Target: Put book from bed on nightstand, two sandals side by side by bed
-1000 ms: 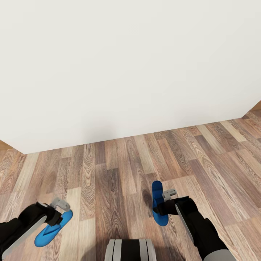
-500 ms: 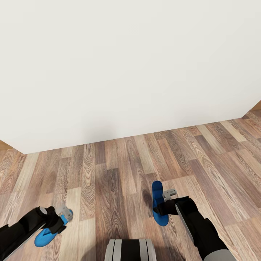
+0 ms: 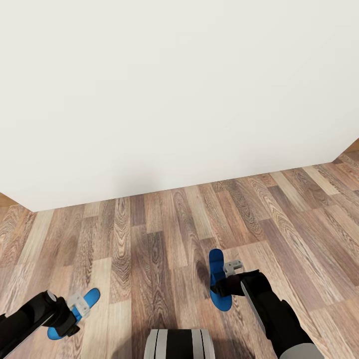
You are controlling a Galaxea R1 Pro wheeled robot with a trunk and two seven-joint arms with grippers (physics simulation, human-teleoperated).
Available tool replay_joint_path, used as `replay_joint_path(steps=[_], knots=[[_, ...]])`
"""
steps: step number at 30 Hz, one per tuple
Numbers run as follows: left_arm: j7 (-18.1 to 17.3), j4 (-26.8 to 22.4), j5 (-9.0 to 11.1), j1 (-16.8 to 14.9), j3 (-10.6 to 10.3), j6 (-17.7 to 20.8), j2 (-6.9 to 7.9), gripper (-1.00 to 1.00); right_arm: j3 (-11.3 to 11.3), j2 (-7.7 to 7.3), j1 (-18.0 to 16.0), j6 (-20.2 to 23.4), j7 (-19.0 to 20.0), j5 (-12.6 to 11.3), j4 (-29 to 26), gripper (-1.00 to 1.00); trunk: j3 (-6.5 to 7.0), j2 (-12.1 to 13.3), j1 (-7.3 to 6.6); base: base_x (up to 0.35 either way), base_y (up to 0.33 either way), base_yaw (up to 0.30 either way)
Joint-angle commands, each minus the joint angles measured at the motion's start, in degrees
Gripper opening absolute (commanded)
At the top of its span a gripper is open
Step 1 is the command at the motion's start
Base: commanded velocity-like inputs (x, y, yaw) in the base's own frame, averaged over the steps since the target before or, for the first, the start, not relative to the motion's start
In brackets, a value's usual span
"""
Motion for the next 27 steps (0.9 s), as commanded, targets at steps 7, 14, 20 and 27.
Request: replay_joint_path(steps=[7, 14, 20, 27], knots=[[-1.0, 0.7, 0.4, -0.1, 0.2, -1.1, 0.00, 1.00, 0.1, 0.07, 0.0, 0.2, 0.4, 0.7, -0.1, -1.00, -0.04, 0.0, -0.01, 0.000, 0.026, 0.000], [-1.3, 0.9, 0.3, -0.1, 0.4, -1.7, -0.02, 1.00, 0.1, -0.02, 0.0, 0.2, 0.3, 0.6, -0.1, -1.00, -0.04, 0.0, -0.01, 0.001, 0.196, 0.000], [-1.4, 1.0, 0.5, -0.1, 0.8, -1.9, -0.02, 1.00, 0.2, 0.06, 0.0, 0.2, 0.3, 0.7, -0.1, -1.00, -0.04, 0.0, -0.01, 0.041, 0.224, 0.000], [-1.4, 1.0, 0.3, -0.2, 2.2, -2.9, -0.15, 1.00, 0.2, 0.10, 0.0, 0.2, 0.3, 0.7, -0.1, -1.00, -0.04, 0.0, -0.01, 0.015, 0.065, 0.000]])
